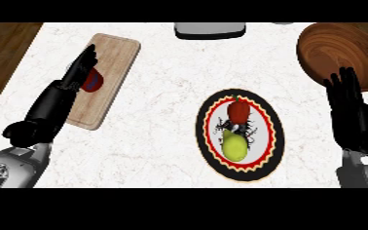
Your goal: Pick the bell pepper from the plate and place it in the bowl
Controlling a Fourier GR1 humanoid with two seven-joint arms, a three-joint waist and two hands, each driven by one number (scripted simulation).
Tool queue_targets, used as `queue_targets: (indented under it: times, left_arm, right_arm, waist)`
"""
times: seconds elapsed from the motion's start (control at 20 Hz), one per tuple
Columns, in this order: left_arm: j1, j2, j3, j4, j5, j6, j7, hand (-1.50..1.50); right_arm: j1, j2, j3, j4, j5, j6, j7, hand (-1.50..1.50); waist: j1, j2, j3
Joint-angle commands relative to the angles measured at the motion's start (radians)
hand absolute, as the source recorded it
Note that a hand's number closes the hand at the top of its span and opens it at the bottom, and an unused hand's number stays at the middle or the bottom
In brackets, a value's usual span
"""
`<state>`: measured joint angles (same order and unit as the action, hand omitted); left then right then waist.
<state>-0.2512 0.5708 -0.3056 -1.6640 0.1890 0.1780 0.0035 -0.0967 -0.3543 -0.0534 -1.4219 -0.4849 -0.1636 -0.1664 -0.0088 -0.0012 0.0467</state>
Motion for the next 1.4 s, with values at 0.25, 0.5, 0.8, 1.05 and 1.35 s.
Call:
queue_targets:
  times: [0.25, 0.5, 0.8, 1.05, 1.35]
  left_arm:
    - [-0.019, -0.021, 0.087, 0.074, -0.034, 0.128, 0.057, 0.0]
    - [-0.016, -0.095, 0.06, 0.098, -0.054, 0.186, 0.093, 0.0]
    - [-0.036, -0.109, 0.066, 0.14, -0.072, 0.194, 0.117, 0.0]
    - [-0.011, -0.113, 0.071, 0.111, -0.081, 0.199, 0.138, 0.0]
    - [-0.045, -0.108, 0.098, 0.163, -0.084, 0.172, 0.125, 0.0]
  right_arm:
    - [-0.177, -0.071, 0.122, 0.057, -0.14, 0.538, -0.017, 1.5]
    - [-0.236, -0.104, 0.004, 0.429, 0.024, 0.514, -0.345, -1.5]
    - [-0.292, -0.268, 0.092, 0.487, 0.281, 0.649, -0.576, -1.5]
    - [-0.424, -0.34, 0.179, 0.502, 0.422, 0.637, -0.476, -1.5]
    - [-0.564, -0.312, 0.328, 0.464, 0.615, 0.601, -0.328, -1.5]
  waist:
    - [0.105, 0.023, -0.037]
    - [0.067, 0.027, -0.039]
    - [0.042, 0.017, -0.043]
    - [0.042, 0.007, -0.046]
    - [0.032, 0.005, -0.048]
